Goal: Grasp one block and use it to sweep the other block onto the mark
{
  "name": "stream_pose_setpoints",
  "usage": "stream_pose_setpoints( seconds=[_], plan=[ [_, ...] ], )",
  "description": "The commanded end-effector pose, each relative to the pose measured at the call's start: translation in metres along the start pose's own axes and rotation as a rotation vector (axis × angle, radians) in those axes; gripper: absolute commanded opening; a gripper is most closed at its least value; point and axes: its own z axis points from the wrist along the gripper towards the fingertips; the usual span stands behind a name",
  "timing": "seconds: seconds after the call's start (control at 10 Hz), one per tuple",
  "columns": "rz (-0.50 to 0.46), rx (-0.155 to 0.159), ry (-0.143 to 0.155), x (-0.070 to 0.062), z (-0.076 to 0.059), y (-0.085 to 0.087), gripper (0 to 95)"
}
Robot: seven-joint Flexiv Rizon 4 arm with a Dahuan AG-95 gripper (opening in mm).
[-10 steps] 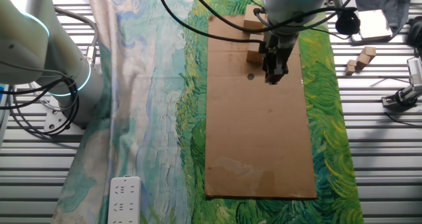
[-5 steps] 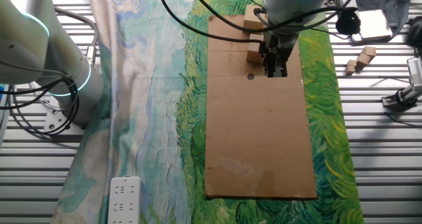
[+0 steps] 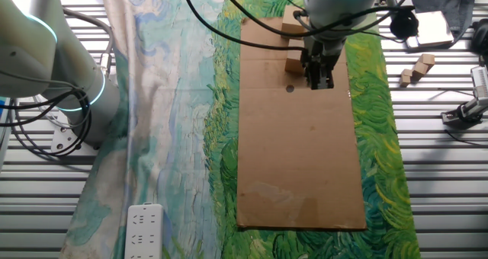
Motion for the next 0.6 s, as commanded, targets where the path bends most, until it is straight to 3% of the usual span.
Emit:
stream_pose_setpoints(
  seconds=[0.1,0.6],
  plan=[
    [-0.145,-0.003,-0.002,-0.0003,0.0003,0.0001,0.0],
    [-0.261,-0.002,-0.003,-0.0003,0.0003,0.0001,0.0]
  ],
)
